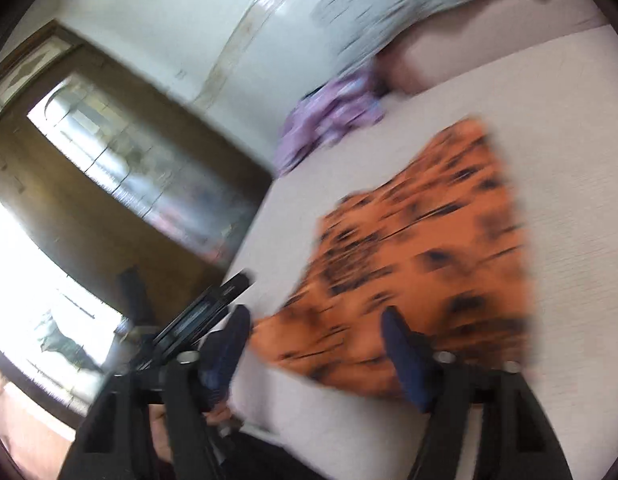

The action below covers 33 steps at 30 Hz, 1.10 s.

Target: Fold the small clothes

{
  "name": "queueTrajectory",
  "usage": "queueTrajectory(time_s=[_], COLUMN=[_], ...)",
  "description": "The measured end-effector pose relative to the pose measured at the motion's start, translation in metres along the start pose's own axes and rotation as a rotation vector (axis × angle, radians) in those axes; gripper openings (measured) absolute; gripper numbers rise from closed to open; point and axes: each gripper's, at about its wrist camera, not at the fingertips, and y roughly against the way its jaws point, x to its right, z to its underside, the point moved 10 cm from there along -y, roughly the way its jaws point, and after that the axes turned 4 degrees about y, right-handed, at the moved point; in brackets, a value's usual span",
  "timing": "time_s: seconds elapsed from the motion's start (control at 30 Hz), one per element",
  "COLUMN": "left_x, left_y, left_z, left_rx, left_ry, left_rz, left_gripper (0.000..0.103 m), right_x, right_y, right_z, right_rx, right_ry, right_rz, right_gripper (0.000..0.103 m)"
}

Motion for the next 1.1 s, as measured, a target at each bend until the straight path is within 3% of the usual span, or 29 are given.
queueTrajectory(time_s=[0.07,0.13,0.2,0.37,0.47,0.6,0.73,0.87,0.93,1.0,1.1], left_x=[0.021,0.037,0.043,0.02,0.009,0.008,0.013,0.014,0.013,0.011,0.008], left_y=[0.007,0.011,0.003,-0.037,-0.038,-0.043,-0.044,-0.048,-0.049,-0.049,-0.05], left_z=[-0.001,0.0,0.006,0.037,0.034,0.034,0.038,0.038,0.039,0.04,0.041], left_rx=[0.033,0.065,0.039,-0.127,-0.161,-0.167,-0.163,-0.17,-0.173,-0.174,-0.174], left_ry=[-0.064,-0.123,-0.178,-0.301,-0.218,-0.23,-0.257,-0.25,-0.241,-0.227,-0.202], left_rz=[0.01,0.01,-0.026,-0.267,-0.226,-0.243,-0.253,-0.241,-0.24,-0.24,-0.23], left_gripper=[0.096,0.096,0.096,0.097,0.097,0.097,0.098,0.098,0.098,0.1,0.101], right_x=[0.025,0.046,0.059,0.071,0.07,0.068,0.082,0.121,0.136,0.128,0.088], right_y=[0.01,0.014,0.007,-0.004,-0.007,-0.013,-0.051,-0.094,-0.114,-0.117,-0.126], right_z=[-0.008,-0.012,-0.003,0.009,-0.003,-0.041,-0.083,-0.099,-0.095,-0.103,-0.116], right_rx=[0.017,0.033,-0.007,-0.041,-0.053,-0.011,0.005,-0.044,-0.122,-0.124,-0.129], right_ry=[-0.034,-0.064,-0.06,-0.015,-0.008,-0.015,-0.028,-0.173,-0.214,-0.181,-0.075], right_rz=[0.068,0.114,0.15,0.195,0.193,0.19,0.248,0.301,0.336,0.355,0.267], right_gripper=[0.04,0.039,0.038,0.034,0.035,0.035,0.035,0.034,0.034,0.037,0.037])
